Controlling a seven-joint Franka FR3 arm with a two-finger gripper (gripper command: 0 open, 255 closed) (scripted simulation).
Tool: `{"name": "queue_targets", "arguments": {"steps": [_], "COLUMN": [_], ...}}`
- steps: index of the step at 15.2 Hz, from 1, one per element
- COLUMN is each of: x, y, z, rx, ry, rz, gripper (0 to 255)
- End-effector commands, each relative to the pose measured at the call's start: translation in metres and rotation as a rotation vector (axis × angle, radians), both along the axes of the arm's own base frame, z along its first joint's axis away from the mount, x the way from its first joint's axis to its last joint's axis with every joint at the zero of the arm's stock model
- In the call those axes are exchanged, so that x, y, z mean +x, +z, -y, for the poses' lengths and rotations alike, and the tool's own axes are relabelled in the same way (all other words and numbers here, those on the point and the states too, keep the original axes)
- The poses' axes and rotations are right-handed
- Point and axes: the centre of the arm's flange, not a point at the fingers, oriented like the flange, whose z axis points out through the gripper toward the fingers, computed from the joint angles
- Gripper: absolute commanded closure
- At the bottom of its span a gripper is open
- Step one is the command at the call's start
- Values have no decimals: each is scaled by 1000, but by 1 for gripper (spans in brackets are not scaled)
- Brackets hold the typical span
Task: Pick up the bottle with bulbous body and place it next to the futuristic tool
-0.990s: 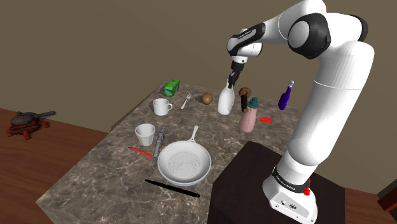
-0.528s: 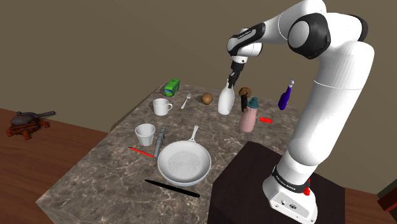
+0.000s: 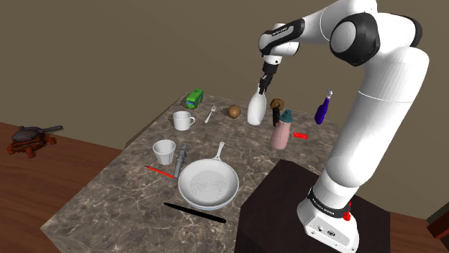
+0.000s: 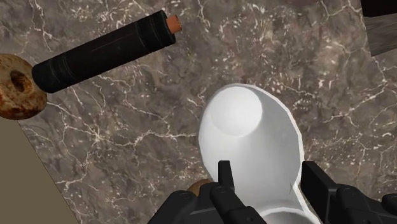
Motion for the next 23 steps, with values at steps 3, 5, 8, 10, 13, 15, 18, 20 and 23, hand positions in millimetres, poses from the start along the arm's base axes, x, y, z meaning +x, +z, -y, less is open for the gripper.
{"name": "queue_targets", "arguments": {"steps": [3,5,8,10,13,15,18,20,23], "x": [0,0,0,0,0,0,0,0,0], "y": [22,32,48,59,74,85,101,111,127], "z": [1,1,1,1,1,1,1,1,1], "rx": [0,0,0,0,0,0,0,0,0], "ry": [0,0,0,0,0,0,0,0,0], "rz": [0,0,0,0,0,0,0,0,0], "gripper": [255,255,255,255,255,255,255,255,255]}}
